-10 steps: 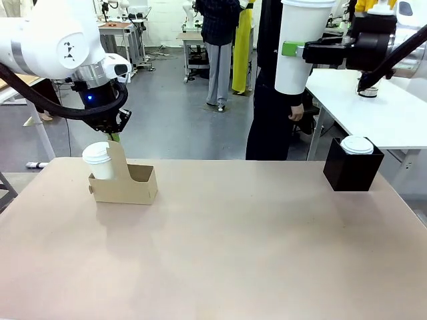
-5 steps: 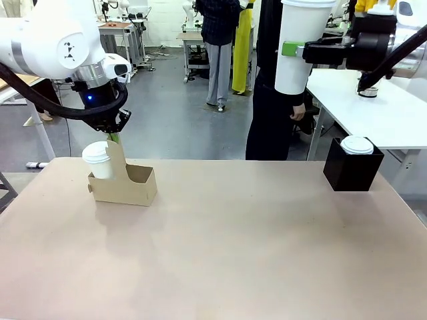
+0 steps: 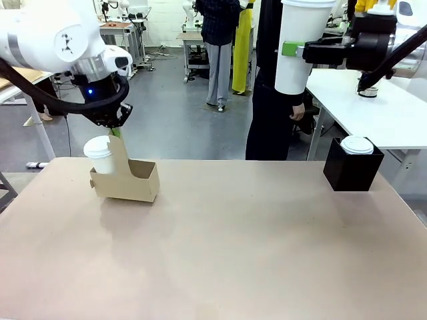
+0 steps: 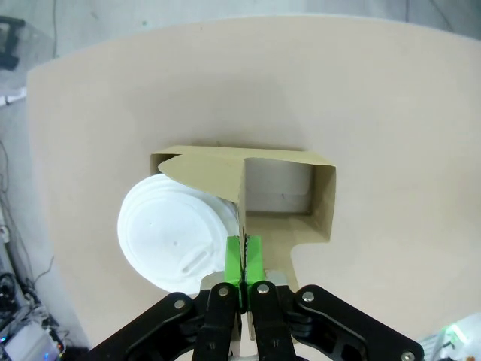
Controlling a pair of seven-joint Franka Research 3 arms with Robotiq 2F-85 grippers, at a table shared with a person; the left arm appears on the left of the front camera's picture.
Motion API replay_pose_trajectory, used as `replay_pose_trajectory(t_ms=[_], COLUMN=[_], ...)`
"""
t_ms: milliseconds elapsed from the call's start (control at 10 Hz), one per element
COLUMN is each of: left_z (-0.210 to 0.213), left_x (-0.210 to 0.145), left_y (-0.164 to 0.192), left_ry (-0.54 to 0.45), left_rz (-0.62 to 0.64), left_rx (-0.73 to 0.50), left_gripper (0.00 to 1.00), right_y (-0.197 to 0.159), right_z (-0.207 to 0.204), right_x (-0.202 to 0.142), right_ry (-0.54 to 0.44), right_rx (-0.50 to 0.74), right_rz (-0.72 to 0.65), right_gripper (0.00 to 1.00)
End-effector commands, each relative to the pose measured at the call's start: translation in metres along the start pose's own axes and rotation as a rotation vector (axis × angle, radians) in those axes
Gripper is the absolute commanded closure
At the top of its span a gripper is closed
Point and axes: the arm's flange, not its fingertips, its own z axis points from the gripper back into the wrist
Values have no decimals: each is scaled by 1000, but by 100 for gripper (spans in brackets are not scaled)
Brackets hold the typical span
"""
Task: Pour a drink into a cup and package it in a carrier.
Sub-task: Position the Cup Carrier in the center of the table.
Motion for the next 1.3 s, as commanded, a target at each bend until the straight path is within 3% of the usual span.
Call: replay_pose_trajectory(t_ms=[0, 300, 700, 1200], left_z=[45, 79, 59, 31], left_x=[-29, -76, -128, -151], left_y=[-31, -99, -187, -236], left_ry=[-55, -75, -30, -52], left_rz=[35, 52, 73, 82], left_rx=[-8, -22, -60, -64], left_gripper=[98, 98, 98, 98], right_y=[1, 1, 1, 1], right_z=[-1, -1, -1, -1], right_x=[3, 3, 3, 3], right_ry=[-8, -8, -8, -8], right_rx=[5, 5, 5, 5], right_rz=[5, 5, 5, 5], right_gripper=[20, 20, 20, 20])
